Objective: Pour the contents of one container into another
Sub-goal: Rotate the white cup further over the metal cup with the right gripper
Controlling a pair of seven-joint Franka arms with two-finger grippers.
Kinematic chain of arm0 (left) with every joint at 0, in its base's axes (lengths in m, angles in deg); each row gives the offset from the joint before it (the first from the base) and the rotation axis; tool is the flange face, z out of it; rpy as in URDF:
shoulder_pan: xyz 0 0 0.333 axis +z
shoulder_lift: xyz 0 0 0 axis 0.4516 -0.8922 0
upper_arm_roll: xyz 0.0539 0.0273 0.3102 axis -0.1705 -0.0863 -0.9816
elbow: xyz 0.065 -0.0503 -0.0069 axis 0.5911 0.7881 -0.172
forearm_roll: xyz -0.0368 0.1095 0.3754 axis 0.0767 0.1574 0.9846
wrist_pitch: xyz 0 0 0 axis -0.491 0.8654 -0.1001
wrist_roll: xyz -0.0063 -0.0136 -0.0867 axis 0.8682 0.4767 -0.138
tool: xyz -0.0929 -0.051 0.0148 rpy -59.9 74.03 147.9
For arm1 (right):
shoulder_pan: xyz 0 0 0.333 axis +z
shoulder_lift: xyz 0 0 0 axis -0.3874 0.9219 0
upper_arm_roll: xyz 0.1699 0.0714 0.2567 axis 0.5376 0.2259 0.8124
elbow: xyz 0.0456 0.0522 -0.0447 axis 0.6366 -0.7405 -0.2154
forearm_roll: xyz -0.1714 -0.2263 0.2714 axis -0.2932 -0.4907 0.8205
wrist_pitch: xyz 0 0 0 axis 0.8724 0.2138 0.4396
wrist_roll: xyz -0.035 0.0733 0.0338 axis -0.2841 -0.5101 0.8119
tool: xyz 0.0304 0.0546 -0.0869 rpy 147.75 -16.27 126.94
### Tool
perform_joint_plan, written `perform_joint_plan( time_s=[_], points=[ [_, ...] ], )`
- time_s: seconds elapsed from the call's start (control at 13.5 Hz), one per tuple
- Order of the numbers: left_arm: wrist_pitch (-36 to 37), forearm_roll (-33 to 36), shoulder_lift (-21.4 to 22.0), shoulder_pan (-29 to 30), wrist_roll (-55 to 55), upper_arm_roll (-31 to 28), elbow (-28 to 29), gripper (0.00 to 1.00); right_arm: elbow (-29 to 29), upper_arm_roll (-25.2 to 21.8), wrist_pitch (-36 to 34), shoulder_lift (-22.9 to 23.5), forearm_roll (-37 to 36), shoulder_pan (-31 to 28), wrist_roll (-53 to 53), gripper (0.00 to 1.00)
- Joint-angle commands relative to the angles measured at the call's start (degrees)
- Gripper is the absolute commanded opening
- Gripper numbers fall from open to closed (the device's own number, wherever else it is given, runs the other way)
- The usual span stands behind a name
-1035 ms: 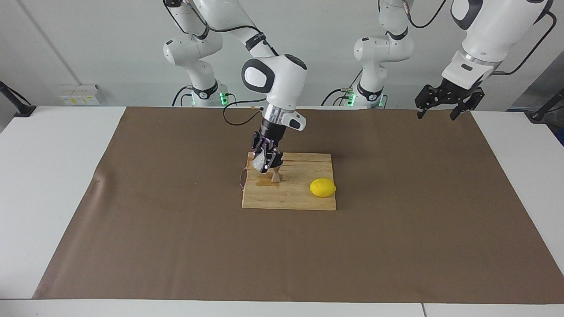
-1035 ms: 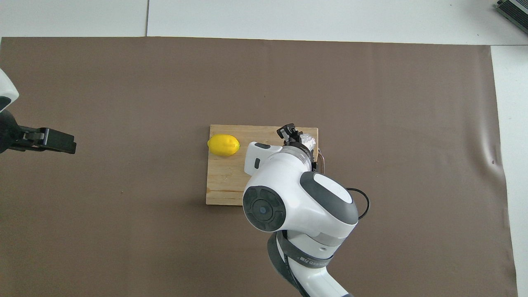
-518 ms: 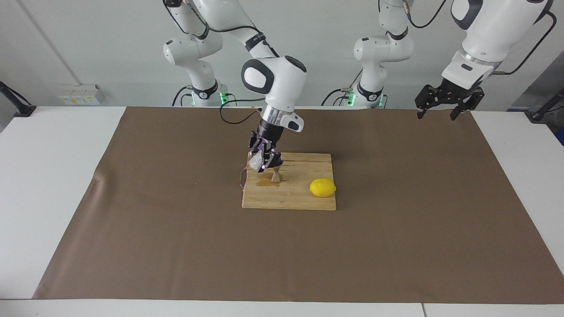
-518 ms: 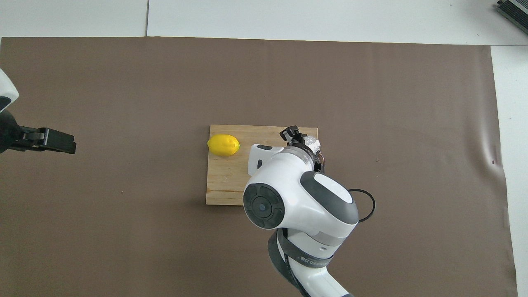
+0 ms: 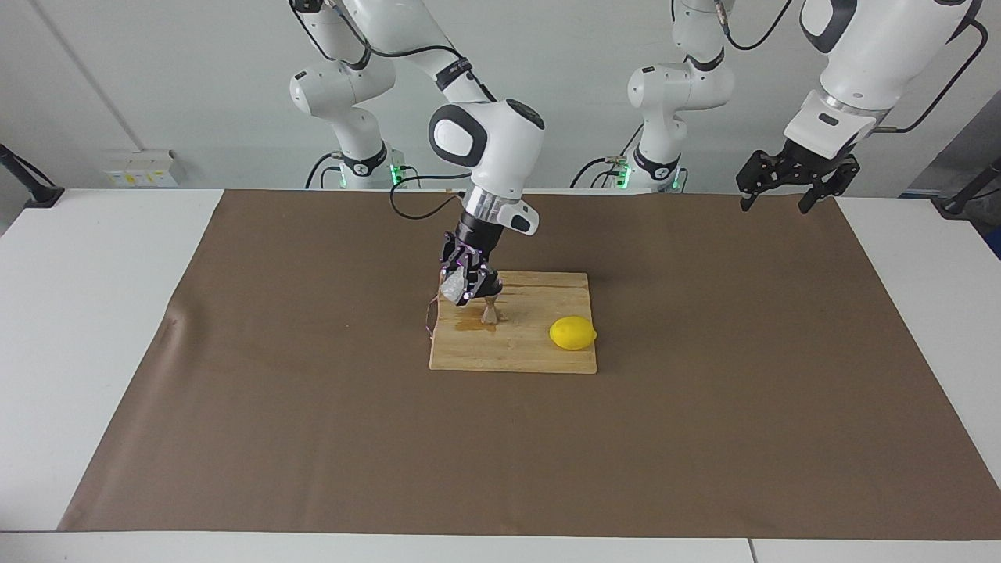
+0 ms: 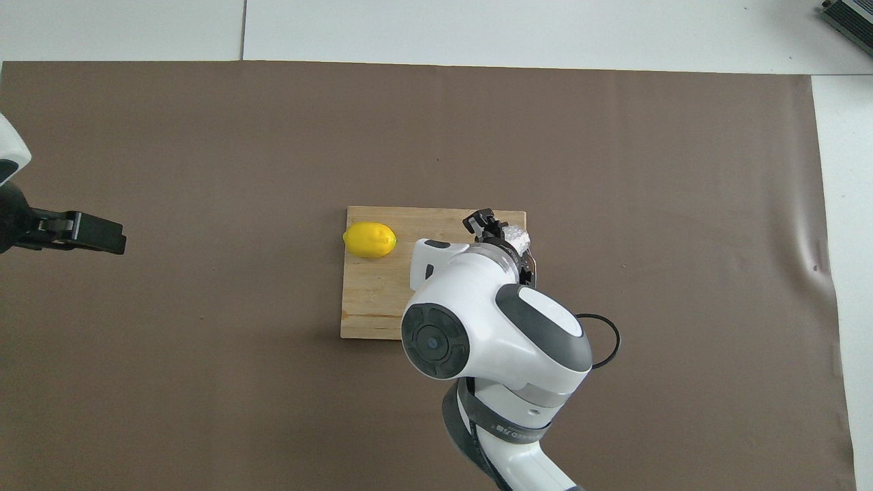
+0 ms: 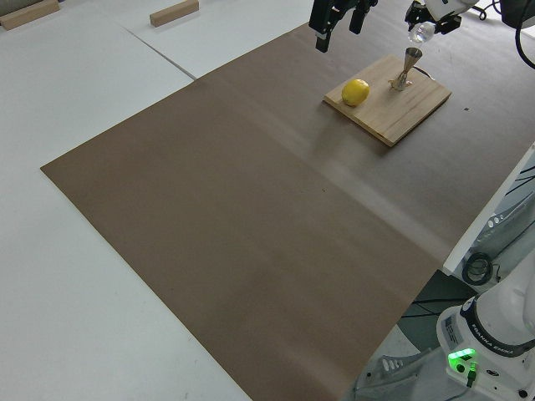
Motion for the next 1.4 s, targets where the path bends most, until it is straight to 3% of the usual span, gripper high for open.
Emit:
perform_joint_plan(
  time_s=[0.0, 1.33],
  points=[
    [0.50, -0.56, 1.30, 0.14, -0.25, -0.19, 1.04, 1.00, 0.25, 0.34, -1.89, 0.09, -1.69, 1.45, -2.99, 0.15],
    [0.50, -0.56, 1.30, 0.14, -0.16, -0.10, 1.04, 1.00, 6.84, 0.43, -12.00, 5.62, -11.34, 6.19, -14.33, 0.14]
  ],
)
